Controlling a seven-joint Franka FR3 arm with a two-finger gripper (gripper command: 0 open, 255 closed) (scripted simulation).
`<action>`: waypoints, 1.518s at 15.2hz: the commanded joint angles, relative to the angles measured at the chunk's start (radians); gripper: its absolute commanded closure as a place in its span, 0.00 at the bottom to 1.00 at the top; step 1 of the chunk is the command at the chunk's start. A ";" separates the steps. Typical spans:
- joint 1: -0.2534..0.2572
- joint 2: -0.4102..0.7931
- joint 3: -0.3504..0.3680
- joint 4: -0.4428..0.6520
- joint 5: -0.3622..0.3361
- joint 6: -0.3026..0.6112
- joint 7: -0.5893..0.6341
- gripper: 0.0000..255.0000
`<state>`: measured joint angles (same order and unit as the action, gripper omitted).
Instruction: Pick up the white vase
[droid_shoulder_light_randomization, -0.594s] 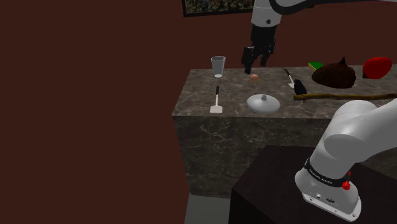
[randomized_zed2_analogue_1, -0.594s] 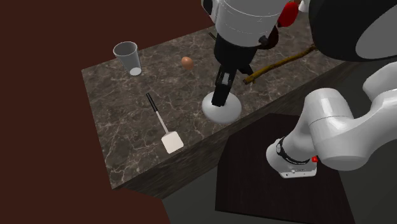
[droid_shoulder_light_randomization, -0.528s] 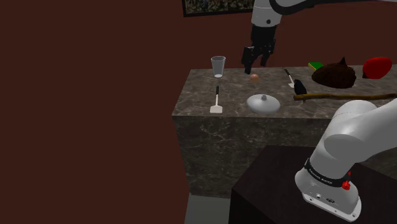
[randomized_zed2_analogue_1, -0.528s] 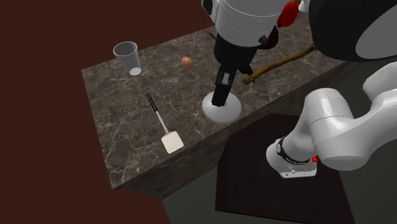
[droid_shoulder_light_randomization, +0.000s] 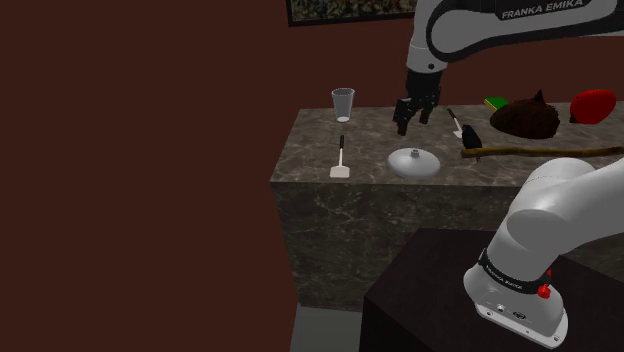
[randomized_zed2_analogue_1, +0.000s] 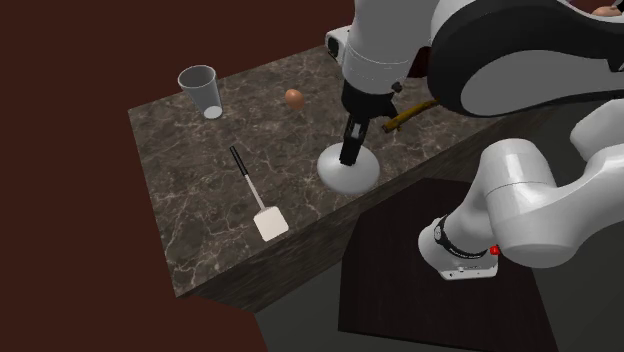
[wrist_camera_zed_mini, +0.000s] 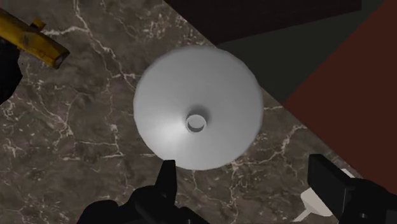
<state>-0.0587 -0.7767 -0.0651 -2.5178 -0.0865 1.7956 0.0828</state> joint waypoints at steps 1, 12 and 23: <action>-0.017 -0.007 -0.033 -0.053 -0.020 0.036 -0.030 0.00; -0.038 0.012 -0.072 -0.187 -0.049 0.180 -0.050 0.00; -0.037 0.009 -0.071 -0.175 -0.048 0.165 -0.051 1.00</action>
<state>-0.0956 -0.7661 -0.1356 -2.6984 -0.1344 1.9691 0.0333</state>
